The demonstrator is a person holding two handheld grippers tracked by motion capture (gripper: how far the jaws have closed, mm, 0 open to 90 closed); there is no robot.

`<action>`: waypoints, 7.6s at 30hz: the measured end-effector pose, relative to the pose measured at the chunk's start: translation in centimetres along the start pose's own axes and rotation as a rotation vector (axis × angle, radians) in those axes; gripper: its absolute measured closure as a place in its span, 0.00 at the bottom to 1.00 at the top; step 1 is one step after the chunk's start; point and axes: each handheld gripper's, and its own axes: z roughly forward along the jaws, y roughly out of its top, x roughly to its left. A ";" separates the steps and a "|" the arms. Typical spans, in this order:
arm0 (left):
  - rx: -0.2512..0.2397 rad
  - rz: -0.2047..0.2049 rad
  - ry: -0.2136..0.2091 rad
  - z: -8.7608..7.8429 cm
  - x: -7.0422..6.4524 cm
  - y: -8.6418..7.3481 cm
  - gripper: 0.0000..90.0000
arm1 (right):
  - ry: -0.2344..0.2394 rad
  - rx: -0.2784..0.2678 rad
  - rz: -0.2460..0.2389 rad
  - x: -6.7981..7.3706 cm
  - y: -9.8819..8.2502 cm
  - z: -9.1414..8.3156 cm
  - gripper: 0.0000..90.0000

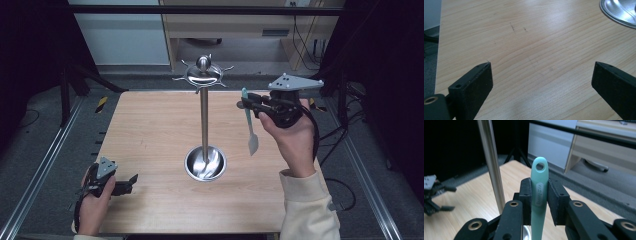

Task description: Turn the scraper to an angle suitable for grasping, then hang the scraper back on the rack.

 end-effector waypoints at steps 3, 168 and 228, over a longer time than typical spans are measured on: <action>-0.002 -0.013 0.007 0.0 0.2 -0.1 0.04 | 0.010 -0.035 0.002 -0.1 0.8 -0.3 0.83; -0.043 -0.045 -0.019 -0.9 0.8 0.2 0.04 | 0.059 -0.184 -0.026 4.9 1.7 0.1 0.71; -0.057 -0.040 -0.022 -1.1 1.3 0.4 0.03 | -0.288 -0.027 0.099 -1.2 -8.2 1.6 0.12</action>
